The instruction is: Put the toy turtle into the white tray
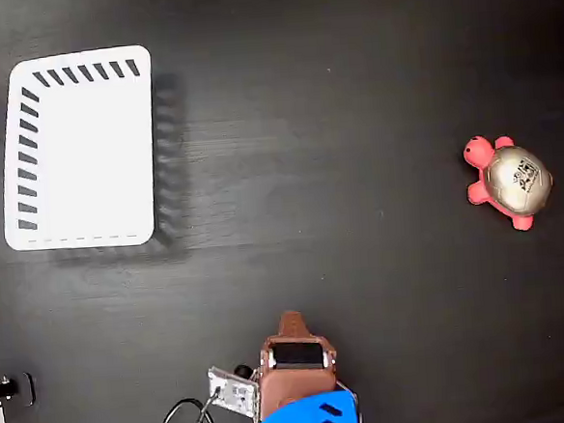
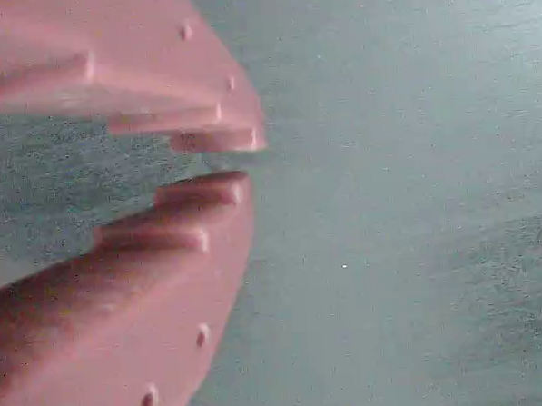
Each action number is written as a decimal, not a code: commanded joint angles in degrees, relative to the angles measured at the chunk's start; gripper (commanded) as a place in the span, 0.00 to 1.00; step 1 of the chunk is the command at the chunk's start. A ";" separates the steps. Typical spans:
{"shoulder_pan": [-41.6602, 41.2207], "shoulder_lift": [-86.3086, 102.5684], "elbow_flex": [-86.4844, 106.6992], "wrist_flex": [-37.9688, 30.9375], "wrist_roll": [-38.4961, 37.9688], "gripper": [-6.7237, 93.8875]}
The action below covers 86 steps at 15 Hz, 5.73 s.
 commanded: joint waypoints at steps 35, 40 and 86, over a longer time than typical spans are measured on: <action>39.02 -79.19 -72.42 -1.32 -10.02 0.06; 44.74 -106.00 -95.89 0.97 -9.32 0.08; 44.82 -162.33 -153.98 22.50 -11.60 0.46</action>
